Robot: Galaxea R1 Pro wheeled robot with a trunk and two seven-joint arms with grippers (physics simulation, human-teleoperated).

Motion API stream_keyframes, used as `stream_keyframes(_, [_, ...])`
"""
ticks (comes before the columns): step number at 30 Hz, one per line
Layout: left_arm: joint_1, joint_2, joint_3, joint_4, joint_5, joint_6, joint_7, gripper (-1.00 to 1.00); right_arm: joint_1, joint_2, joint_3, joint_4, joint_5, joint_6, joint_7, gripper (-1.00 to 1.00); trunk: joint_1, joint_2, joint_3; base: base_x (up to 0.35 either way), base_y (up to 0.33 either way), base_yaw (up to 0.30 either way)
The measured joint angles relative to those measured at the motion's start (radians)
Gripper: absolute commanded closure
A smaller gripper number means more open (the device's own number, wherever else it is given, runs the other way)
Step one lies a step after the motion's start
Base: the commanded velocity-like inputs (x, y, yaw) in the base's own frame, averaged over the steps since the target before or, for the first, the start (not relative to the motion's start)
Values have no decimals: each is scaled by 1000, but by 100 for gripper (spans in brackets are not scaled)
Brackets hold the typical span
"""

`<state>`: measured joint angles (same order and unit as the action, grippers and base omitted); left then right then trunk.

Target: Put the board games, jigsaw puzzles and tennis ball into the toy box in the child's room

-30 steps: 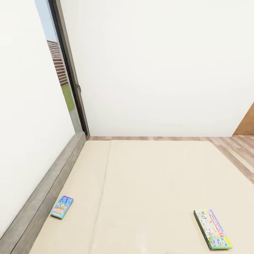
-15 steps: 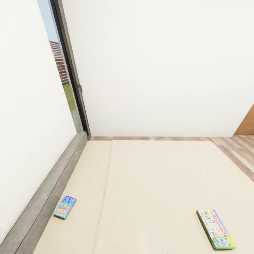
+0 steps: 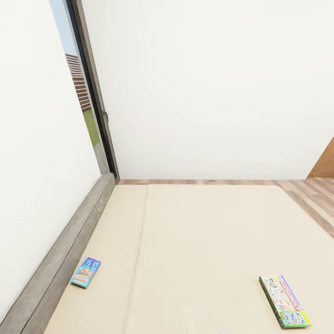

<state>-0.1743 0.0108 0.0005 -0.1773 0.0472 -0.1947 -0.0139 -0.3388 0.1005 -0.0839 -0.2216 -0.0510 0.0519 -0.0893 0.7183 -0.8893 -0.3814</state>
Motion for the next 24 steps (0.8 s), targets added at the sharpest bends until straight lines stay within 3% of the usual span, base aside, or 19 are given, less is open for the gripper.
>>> stream_keyframes(14, [0, 13, 2, 0, 3, 0, 0, -100, 0, 0, 0, 0, -2, 2, -1, -100, 0, 0, 0, 0, 4, 0])
stream_keyframes(24, [0, 13, 1, 0, 2, 0, -1, -100, 0, 0, 0, 0, -2, 2, -1, -100, 0, 0, 0, 0, 132, 0])
